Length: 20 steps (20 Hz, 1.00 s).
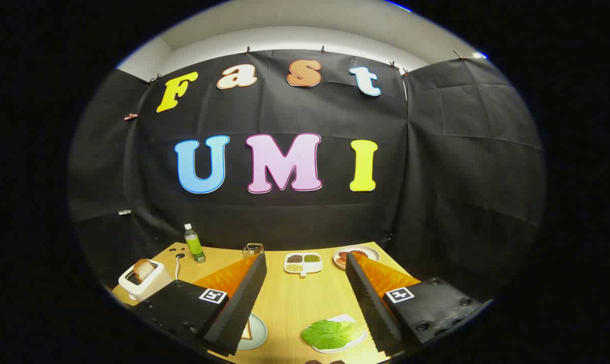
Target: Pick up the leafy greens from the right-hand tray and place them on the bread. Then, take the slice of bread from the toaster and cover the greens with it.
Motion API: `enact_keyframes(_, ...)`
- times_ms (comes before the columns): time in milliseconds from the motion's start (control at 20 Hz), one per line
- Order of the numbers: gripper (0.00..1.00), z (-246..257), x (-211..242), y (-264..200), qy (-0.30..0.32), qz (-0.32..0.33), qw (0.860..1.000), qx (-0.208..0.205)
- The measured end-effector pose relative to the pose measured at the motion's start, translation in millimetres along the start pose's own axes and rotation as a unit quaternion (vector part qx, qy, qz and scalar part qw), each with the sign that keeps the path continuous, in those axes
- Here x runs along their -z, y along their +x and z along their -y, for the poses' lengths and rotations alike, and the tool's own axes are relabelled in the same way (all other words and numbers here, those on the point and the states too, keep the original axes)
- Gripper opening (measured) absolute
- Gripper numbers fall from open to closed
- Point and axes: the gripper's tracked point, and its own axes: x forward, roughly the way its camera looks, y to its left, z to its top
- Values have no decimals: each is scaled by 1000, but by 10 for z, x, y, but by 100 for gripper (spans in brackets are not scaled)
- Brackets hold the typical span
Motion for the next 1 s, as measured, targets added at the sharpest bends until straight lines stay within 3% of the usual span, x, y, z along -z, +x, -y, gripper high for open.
enact_keyframes(1000, 97, 164, 237, 195, 4, -38, 999, -13)
